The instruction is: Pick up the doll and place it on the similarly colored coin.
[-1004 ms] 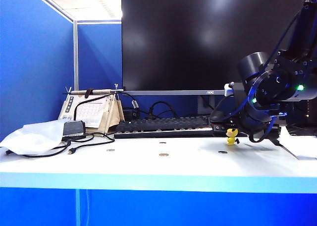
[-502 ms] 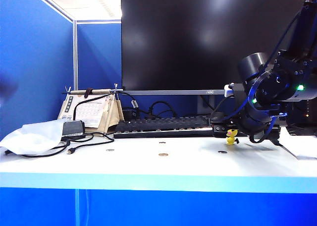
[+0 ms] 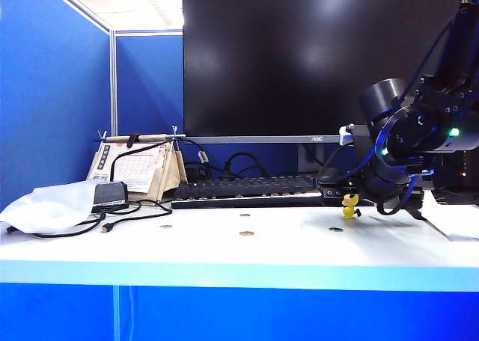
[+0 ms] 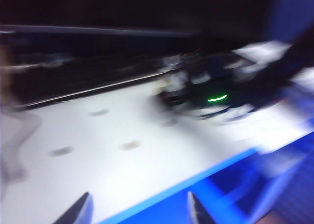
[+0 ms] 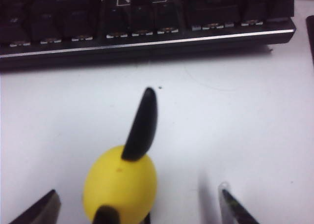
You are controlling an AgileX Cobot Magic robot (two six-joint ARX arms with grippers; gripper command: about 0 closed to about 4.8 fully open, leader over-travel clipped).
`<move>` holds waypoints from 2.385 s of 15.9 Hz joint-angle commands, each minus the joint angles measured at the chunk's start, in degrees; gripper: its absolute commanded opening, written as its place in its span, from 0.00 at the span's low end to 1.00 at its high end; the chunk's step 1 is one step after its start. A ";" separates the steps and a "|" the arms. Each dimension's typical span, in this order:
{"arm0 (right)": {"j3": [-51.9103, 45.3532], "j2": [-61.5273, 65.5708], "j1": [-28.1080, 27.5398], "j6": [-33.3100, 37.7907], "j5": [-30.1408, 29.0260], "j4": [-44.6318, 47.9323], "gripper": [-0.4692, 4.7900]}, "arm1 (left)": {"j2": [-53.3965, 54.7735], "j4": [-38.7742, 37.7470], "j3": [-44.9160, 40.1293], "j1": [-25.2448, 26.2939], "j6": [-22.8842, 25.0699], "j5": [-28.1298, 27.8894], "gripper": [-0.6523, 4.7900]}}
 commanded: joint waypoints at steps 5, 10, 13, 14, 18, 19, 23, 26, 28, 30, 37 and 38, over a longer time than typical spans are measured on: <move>0.28 -0.17 0.04 -0.17 0.04 2.10 0.89 | 42.45 -2.21 20.04 0.09 4.94 -9.07 0.59; 1.16 1.22 -0.55 -0.17 0.17 4.28 0.88 | 46.36 -0.31 20.35 0.17 4.35 -10.14 0.59; 2.89 3.02 -0.61 -0.15 0.17 2.40 0.88 | 46.36 -0.13 20.35 0.15 4.42 -10.10 0.59; 3.15 3.37 -0.61 -0.15 0.17 2.89 0.88 | 46.34 -0.17 20.35 0.15 4.39 -10.08 0.59; 3.50 3.37 -0.66 -0.17 1.73 3.08 0.61 | 46.31 -0.26 20.35 0.15 4.26 -9.22 0.59; 3.67 3.37 -0.66 -0.15 1.75 3.08 0.60 | 45.99 -0.57 20.37 0.13 3.98 -8.94 0.59; 3.80 3.39 -0.74 -0.15 1.84 3.93 0.58 | 42.58 -0.59 20.37 -0.02 1.53 -4.50 0.59; 3.80 3.61 -0.98 -0.15 1.60 2.38 0.55 | 42.29 -0.55 20.37 0.00 1.55 -4.50 0.59; 3.78 3.67 -0.98 -0.15 1.57 1.03 0.45 | 42.29 -0.55 20.37 0.00 1.55 -4.52 0.59; 3.78 3.67 -0.98 -0.15 0.92 0.94 0.37 | 42.29 -0.55 20.37 0.00 1.55 -4.52 0.59; 3.80 2.25 -0.98 -0.13 -2.73 1.40 0.34 | 42.32 -0.35 20.37 0.00 2.60 -4.59 0.59; 3.80 1.66 -0.98 -0.13 -2.78 1.40 0.34 | 42.32 -0.13 20.37 0.00 4.22 -4.61 0.59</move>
